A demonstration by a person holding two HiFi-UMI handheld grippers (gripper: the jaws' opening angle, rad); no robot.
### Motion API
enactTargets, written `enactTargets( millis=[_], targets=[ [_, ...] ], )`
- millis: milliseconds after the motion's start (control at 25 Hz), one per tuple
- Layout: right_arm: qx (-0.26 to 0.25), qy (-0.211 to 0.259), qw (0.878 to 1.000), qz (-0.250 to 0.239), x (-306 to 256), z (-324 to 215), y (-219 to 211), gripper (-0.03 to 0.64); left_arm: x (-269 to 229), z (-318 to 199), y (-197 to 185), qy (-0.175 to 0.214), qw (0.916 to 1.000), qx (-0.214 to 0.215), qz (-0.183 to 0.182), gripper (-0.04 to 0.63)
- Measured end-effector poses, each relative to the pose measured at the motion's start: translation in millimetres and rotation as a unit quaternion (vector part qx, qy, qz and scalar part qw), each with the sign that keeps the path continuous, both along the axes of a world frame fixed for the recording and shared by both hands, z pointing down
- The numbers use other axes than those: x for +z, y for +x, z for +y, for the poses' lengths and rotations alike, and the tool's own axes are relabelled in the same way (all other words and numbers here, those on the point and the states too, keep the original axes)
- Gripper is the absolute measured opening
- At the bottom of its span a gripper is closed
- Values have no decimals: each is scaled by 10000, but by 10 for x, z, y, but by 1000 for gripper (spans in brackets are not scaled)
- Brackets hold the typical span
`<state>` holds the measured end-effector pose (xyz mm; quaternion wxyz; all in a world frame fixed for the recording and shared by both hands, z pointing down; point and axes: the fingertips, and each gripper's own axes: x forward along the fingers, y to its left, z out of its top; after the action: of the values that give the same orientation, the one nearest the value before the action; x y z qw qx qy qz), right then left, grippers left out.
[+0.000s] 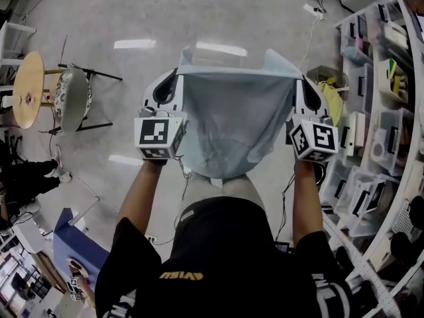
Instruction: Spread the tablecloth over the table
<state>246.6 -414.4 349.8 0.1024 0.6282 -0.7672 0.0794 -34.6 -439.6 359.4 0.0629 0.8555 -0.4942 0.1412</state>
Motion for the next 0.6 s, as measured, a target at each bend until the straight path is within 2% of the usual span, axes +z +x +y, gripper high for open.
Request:
enactTargets(
  millis=[120,320,600],
  targets=[
    [55,-25,10000,34,73,-281,14,3,114,-291,9,-73,9999,49,-68,21],
    [53,-271,9995,123,302,-666,28,3,410,-666,39,-406,9990,89,-183,21],
    [-18,-325,9994,133,396,-1016,40,3,515,-924,51,-705,9975,-52,-16,21]
  ],
)
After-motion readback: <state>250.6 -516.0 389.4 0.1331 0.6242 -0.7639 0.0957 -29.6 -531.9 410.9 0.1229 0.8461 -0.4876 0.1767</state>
